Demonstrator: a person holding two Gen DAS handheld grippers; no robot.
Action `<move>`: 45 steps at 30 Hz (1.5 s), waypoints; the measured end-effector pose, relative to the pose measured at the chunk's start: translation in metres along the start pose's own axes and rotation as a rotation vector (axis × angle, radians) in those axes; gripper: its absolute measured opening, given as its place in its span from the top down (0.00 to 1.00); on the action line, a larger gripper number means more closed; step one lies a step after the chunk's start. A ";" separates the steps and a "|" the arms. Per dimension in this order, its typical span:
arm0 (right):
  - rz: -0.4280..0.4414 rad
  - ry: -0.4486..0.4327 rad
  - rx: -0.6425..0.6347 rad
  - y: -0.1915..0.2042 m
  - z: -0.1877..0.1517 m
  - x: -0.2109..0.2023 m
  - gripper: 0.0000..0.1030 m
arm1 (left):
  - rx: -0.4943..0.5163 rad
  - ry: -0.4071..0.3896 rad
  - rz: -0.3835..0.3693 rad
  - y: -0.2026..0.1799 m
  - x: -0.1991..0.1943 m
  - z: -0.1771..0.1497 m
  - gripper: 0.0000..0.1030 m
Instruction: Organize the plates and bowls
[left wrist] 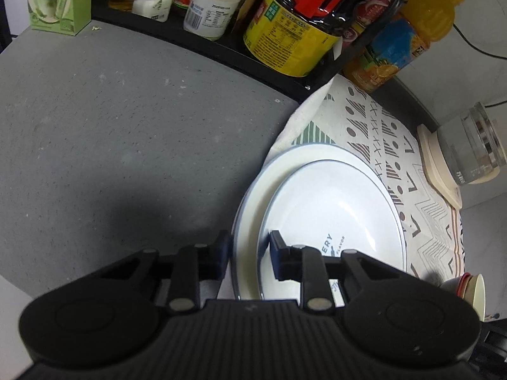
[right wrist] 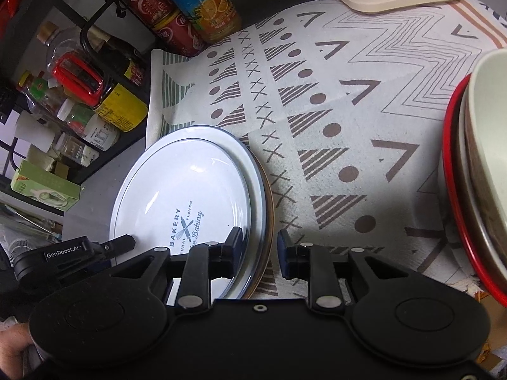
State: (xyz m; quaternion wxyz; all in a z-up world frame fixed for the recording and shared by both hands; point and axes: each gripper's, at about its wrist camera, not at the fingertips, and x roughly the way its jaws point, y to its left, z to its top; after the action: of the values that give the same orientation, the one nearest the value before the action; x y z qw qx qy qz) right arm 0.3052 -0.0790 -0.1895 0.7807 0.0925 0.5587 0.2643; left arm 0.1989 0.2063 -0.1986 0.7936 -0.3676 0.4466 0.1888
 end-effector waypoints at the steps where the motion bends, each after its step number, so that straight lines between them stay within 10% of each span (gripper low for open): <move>1: 0.000 -0.001 -0.002 0.000 0.000 0.000 0.77 | -0.001 0.001 -0.002 0.000 0.000 0.000 0.76; 6: -0.007 0.004 -0.014 0.004 0.001 0.001 0.77 | -0.011 0.011 0.006 0.000 0.000 0.002 0.76; 10: 0.039 -0.015 -0.059 0.011 0.004 -0.011 0.73 | 0.010 0.053 0.078 -0.009 -0.001 0.004 0.57; 14: 0.093 -0.070 -0.109 0.019 0.011 -0.032 0.33 | 0.026 0.023 0.065 -0.016 -0.012 0.002 0.19; 20: 0.104 -0.122 -0.155 0.018 0.018 -0.059 0.04 | 0.032 0.047 0.053 -0.021 -0.022 0.004 0.15; 45: 0.018 -0.314 -0.014 -0.080 0.027 -0.146 0.00 | 0.234 0.039 -0.123 -0.131 -0.025 -0.008 0.00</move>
State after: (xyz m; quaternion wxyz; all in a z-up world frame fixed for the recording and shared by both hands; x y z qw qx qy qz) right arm 0.3206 -0.2175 -0.0951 0.8566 0.1323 0.4273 0.2573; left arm 0.2634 0.1143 -0.1258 0.8323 -0.3027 0.4576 0.0791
